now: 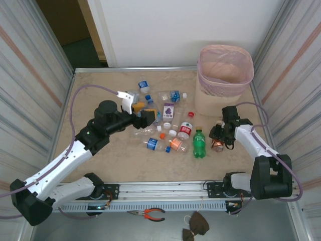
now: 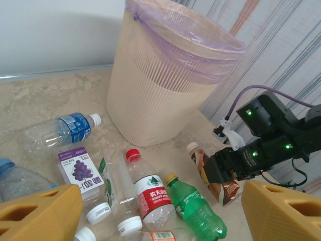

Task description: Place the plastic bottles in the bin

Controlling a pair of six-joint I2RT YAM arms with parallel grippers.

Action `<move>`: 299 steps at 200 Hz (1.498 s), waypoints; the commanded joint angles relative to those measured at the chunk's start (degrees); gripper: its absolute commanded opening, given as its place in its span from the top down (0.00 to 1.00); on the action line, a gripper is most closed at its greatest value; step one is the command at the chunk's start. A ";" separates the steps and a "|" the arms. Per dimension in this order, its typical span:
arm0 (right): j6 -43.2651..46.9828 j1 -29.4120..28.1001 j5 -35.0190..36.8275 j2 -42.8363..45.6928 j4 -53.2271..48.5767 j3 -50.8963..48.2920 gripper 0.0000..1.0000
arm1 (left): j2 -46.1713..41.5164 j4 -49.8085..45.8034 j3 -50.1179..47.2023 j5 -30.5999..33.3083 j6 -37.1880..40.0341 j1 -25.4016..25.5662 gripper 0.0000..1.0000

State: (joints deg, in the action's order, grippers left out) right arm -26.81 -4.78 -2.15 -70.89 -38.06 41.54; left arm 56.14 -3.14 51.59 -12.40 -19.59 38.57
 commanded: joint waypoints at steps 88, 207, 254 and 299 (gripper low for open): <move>3.09 0.68 7.10 10.55 -16.18 19.78 0.40 | -0.41 1.62 0.18 -0.31 -0.62 -0.60 0.17; 10.68 0.70 6.30 4.76 -18.53 46.40 0.39 | -2.71 1.91 -0.92 0.25 -0.91 -0.86 0.17; 13.78 0.71 4.71 -4.11 -16.38 58.82 0.38 | -4.01 0.24 -1.02 0.53 -0.80 -0.94 0.17; 14.15 0.94 2.18 -14.21 -14.71 70.42 0.38 | -5.64 -0.57 -1.27 1.62 -0.82 -0.94 0.17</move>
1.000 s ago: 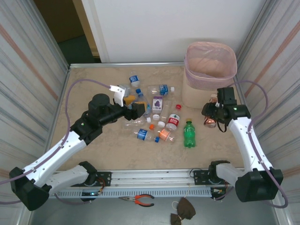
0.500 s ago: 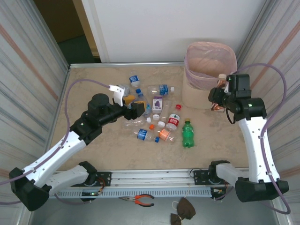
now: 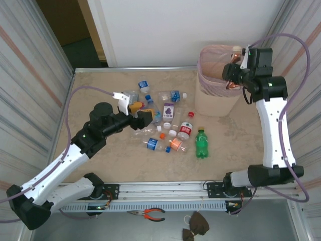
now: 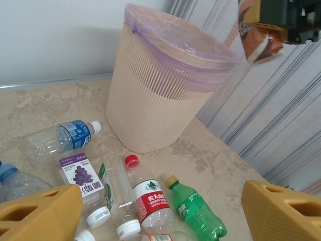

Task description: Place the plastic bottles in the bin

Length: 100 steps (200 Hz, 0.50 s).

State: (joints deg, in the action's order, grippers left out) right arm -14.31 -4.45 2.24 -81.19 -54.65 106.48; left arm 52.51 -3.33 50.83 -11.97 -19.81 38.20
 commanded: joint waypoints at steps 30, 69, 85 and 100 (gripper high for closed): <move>1.56 1.02 -4.32 -11.53 1.58 11.82 0.37 | -2.97 -1.45 -0.26 1.75 -0.42 -0.58 0.17; 0.99 1.81 -8.33 -19.64 0.63 16.94 0.37 | -5.25 -2.90 -0.76 3.12 -0.58 -0.63 0.18; 0.67 2.03 -9.90 -22.10 0.32 17.51 0.37 | -6.25 -2.91 -1.26 3.51 -1.07 -0.64 0.17; 0.42 2.04 -11.29 -24.04 0.06 17.45 0.37 | -6.98 -2.82 -1.93 3.80 -1.49 -0.58 0.17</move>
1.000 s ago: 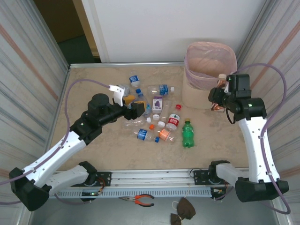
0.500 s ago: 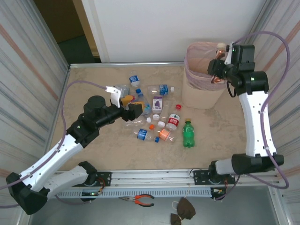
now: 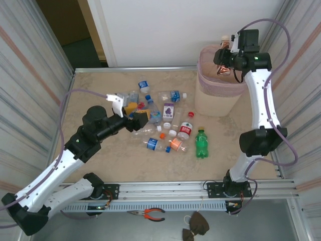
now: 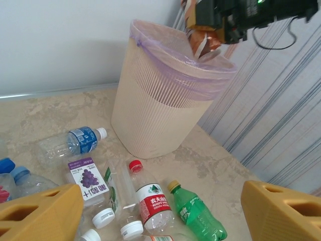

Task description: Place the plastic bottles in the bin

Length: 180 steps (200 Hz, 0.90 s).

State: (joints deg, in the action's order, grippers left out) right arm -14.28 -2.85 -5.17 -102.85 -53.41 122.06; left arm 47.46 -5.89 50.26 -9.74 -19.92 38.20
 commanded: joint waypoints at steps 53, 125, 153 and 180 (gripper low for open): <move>0.05 0.53 -6.24 -8.62 -3.36 0.76 0.37 | -2.34 -0.67 -1.82 1.81 -1.78 -0.63 0.17; 1.23 1.17 -7.66 -16.17 -4.66 -0.95 0.37 | -2.51 -1.42 -2.61 2.25 -1.79 -0.74 0.17; 1.84 1.53 -7.81 -19.42 -4.86 -1.03 0.36 | -2.67 -1.99 -2.76 2.37 -2.12 -0.84 0.18; 2.76 1.56 -7.67 -22.64 -5.14 -1.13 0.35 | -2.61 -2.46 -2.72 2.41 -2.23 -1.01 0.18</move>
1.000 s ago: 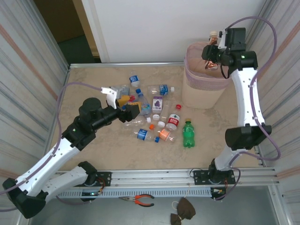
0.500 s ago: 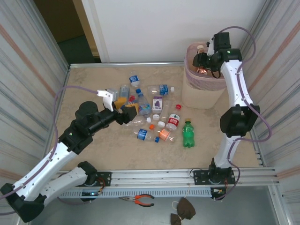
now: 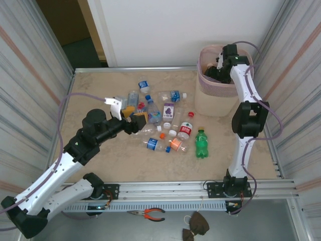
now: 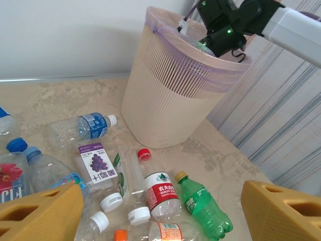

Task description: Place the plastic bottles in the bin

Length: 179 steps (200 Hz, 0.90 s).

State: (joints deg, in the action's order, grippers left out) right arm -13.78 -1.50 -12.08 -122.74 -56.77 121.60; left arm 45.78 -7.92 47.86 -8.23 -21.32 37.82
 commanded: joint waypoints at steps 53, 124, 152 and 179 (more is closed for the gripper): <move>3.50 0.22 1.65 -7.56 -3.07 -0.69 0.30 | -0.87 -1.39 -0.13 0.56 -0.85 -0.82 0.17; 3.31 0.20 2.12 -3.75 -3.74 0.67 0.14 | 2.21 -6.33 1.90 -2.00 2.26 -2.29 0.17; 3.33 0.27 2.32 -0.01 -4.57 1.85 0.10 | 4.84 -10.56 4.44 -4.61 8.14 -3.52 0.16; 3.13 0.32 1.62 3.90 -4.90 2.22 0.09 | 8.63 -15.36 7.16 -8.51 16.65 -5.53 0.16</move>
State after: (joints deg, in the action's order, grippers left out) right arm -11.27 -1.39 -10.48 -125.23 -59.88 121.62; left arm 52.10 -17.91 51.20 -12.19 -14.24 33.95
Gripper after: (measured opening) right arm 0.904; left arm 0.838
